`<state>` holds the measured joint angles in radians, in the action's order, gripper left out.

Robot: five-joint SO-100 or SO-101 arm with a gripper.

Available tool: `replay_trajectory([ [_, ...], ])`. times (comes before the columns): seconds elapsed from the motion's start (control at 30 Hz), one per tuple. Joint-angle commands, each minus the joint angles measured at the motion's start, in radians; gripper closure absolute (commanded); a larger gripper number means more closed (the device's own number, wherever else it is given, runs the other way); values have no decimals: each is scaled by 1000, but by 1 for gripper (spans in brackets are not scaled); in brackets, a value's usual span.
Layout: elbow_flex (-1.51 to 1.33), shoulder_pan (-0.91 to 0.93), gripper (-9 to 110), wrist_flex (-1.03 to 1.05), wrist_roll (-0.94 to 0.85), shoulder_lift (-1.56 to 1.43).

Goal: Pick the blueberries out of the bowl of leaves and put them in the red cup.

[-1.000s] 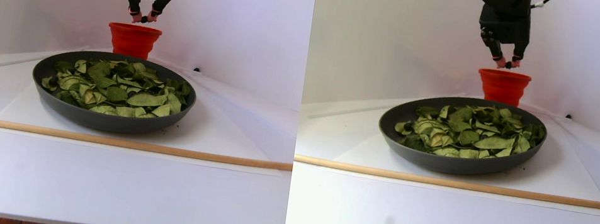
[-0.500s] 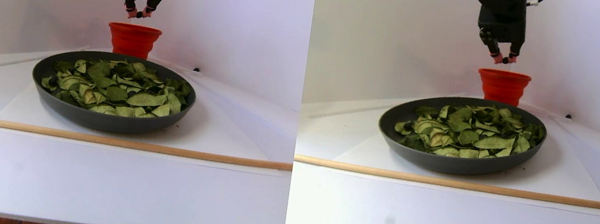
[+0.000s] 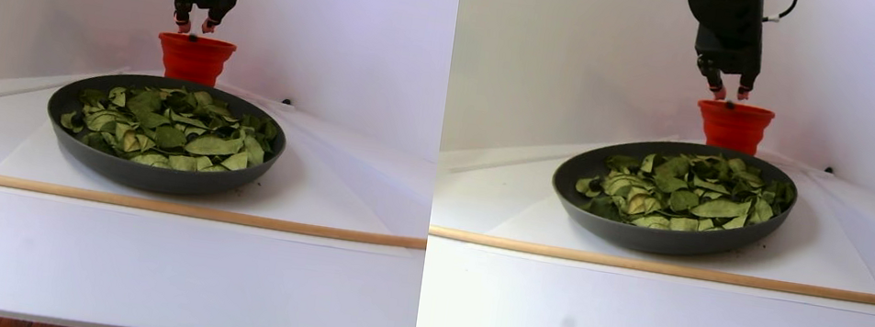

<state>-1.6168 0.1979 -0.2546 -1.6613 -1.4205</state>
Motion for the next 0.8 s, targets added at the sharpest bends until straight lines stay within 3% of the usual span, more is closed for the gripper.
replay_trajectory([
  [0.0, 57, -6, 81, -21, -5, -67],
  [0.77, -94, -55, 83, 94, -8, -296],
])
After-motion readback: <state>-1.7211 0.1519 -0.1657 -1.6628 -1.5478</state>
